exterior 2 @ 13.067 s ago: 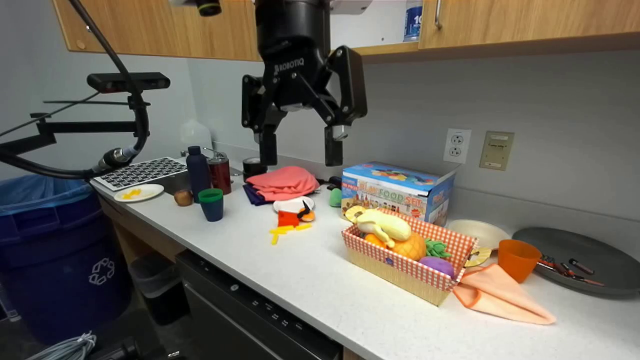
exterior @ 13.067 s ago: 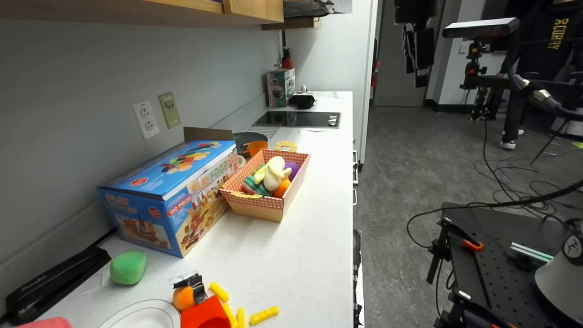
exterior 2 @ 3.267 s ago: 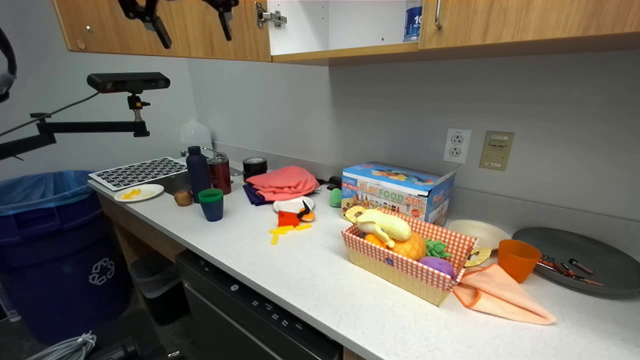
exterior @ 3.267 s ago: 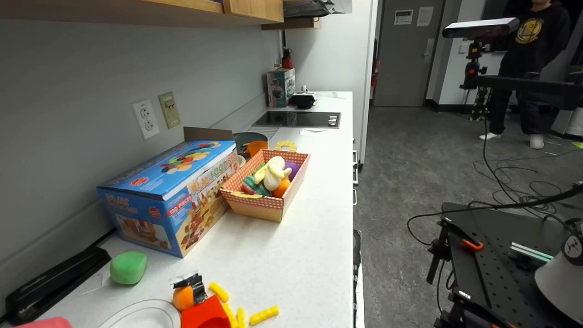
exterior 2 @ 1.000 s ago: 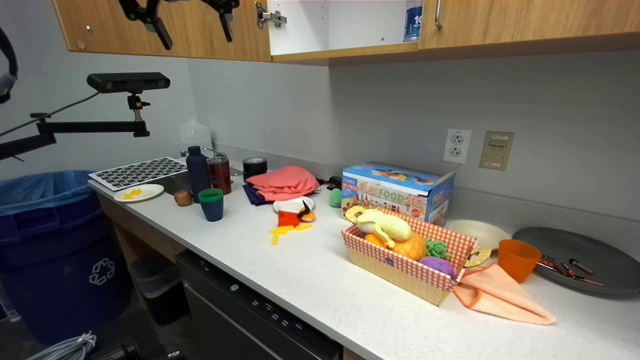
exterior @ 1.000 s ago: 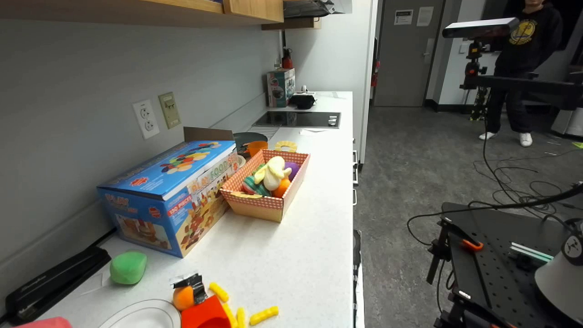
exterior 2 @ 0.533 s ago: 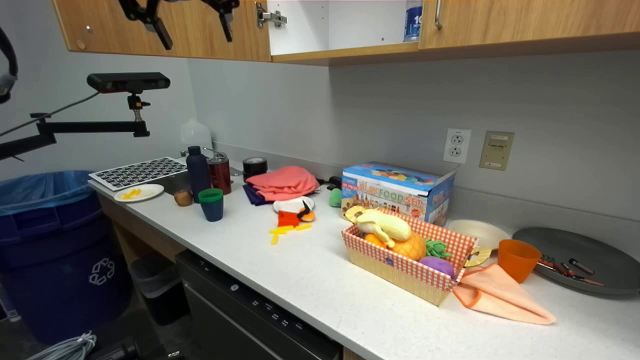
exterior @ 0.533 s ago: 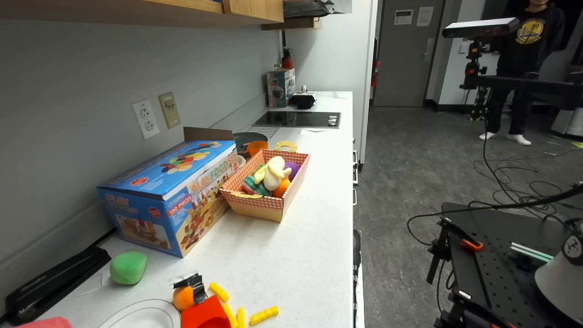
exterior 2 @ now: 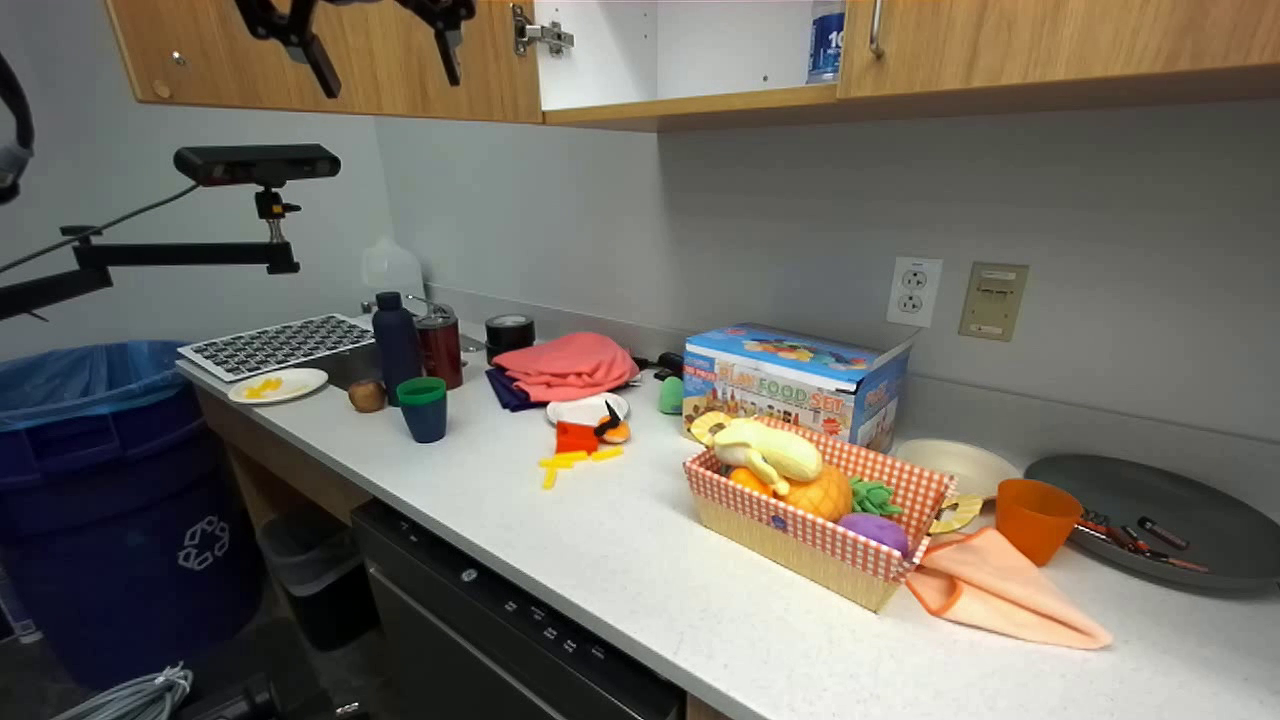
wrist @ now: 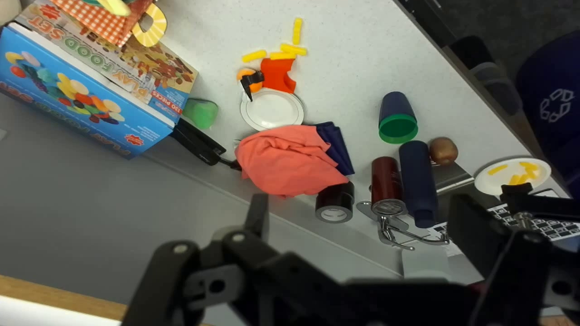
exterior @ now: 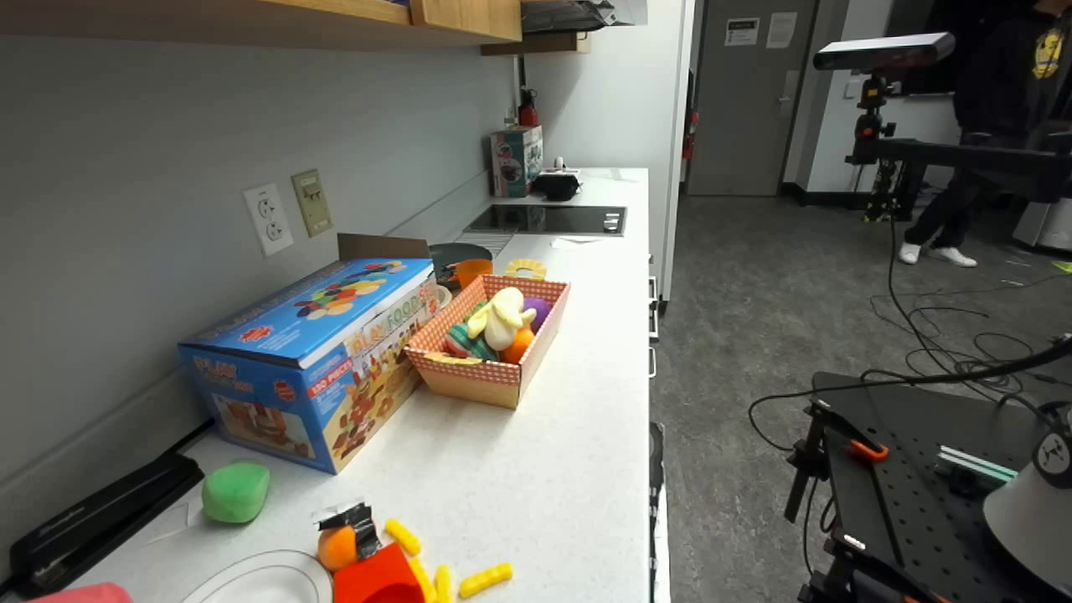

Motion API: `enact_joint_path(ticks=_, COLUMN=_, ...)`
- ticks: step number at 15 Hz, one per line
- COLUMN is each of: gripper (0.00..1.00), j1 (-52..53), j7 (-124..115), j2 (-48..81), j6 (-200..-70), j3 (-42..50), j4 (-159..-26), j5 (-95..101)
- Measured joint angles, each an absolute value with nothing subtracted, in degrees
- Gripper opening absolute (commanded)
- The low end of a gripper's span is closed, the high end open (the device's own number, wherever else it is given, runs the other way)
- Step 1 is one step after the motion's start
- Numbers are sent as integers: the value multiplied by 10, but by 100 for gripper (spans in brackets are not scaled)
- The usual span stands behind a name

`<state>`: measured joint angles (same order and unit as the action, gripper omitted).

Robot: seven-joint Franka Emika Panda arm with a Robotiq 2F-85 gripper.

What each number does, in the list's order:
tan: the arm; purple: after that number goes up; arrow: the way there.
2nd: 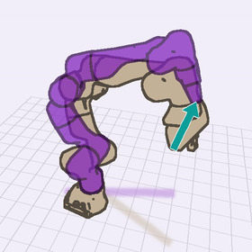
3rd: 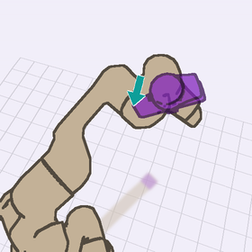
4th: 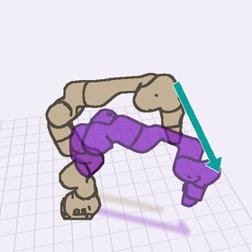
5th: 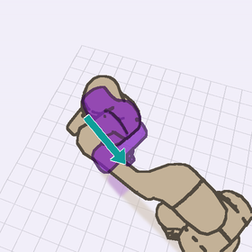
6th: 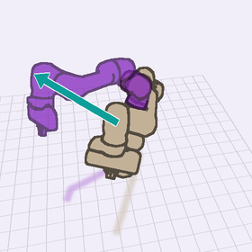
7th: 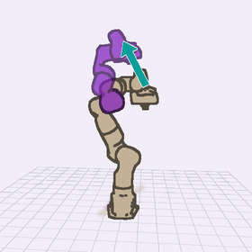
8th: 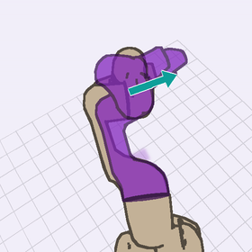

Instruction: Close the top left cabinet door

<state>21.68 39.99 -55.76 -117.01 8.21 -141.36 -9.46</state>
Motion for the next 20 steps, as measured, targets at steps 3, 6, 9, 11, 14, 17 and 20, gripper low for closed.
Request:
enact_joint_path(ticks=3, gripper=100, j1=224, j7=400, j2=-558, j6=-1171, j3=71, j4=-1413, j5=-127)
enact_joint_path(ticks=6, gripper=100, j1=237, j7=400, j2=-559, j6=-1171, j3=51, j4=-1411, j5=-159)
enact_joint_path(ticks=9, gripper=100, j1=247, j7=392, j2=-565, j6=-1170, j3=23, j4=-1405, j5=-176)
enact_joint_path(ticks=11, gripper=100, j1=254, j7=384, j2=-570, j6=-1165, j3=8, j4=-1406, j5=-184)
enact_joint_path(ticks=14, gripper=100, j1=264, j7=369, j2=-578, j6=-1142, j3=-4, j4=-1409, j5=-196)
enact_joint_path(ticks=17, gripper=100, j1=277, j7=362, j2=-588, j6=-1117, j3=-14, j4=-1411, j5=-212)
enact_joint_path(ticks=20, gripper=100, j1=293, j7=348, j2=-606, j6=-1104, j3=-34, j4=-1408, j5=-231)
